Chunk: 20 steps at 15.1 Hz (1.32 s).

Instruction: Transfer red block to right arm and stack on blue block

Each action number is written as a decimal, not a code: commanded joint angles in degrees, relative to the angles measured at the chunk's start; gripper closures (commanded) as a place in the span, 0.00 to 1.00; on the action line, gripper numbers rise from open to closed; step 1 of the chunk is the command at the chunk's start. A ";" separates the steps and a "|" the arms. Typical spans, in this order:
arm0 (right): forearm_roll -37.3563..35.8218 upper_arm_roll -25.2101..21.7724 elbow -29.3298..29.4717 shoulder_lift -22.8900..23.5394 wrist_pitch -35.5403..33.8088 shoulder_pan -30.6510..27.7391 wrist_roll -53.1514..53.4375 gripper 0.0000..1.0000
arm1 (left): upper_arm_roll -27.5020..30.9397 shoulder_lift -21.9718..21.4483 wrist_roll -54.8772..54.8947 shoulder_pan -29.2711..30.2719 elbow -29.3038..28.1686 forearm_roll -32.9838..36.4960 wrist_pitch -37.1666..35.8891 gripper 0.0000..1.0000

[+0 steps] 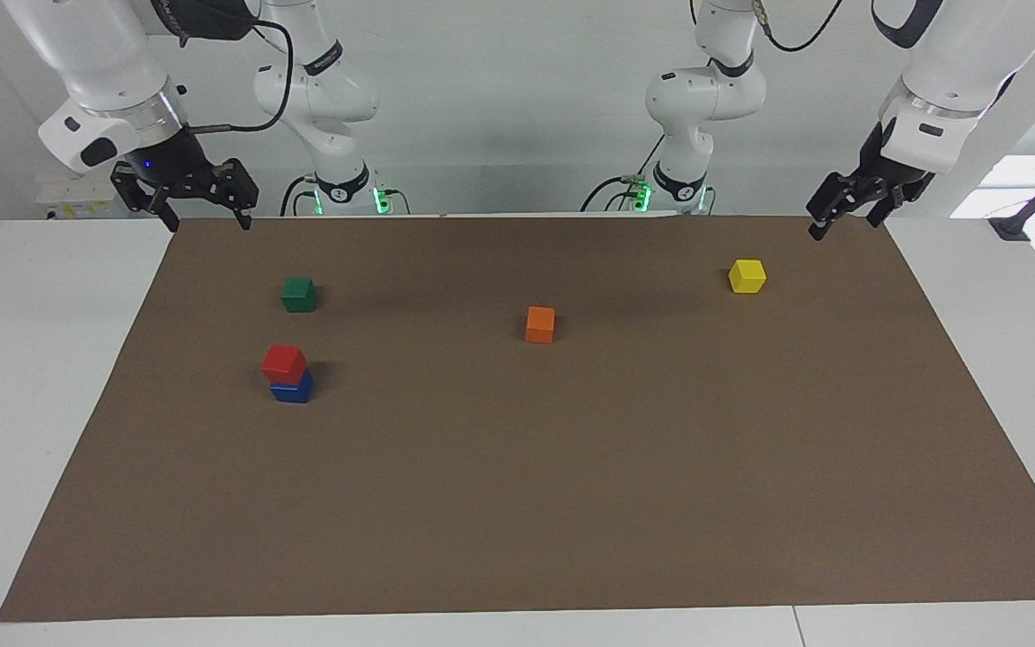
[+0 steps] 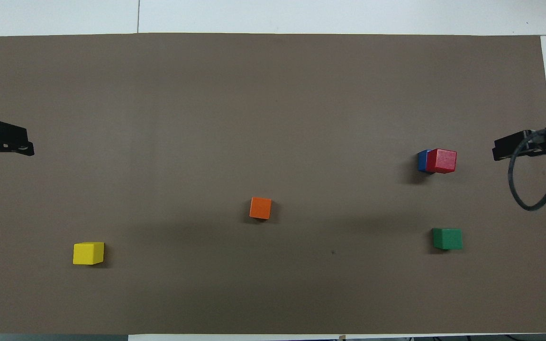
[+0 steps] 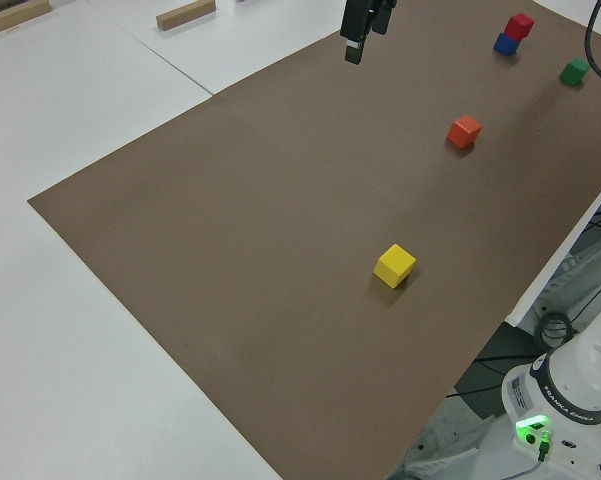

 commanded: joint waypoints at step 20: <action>0.32 0.60 0.83 0.15 0.36 -2.58 -1.04 0.00 | 0.43 -1.54 0.45 -0.11 -1.65 -0.94 -0.01 0.00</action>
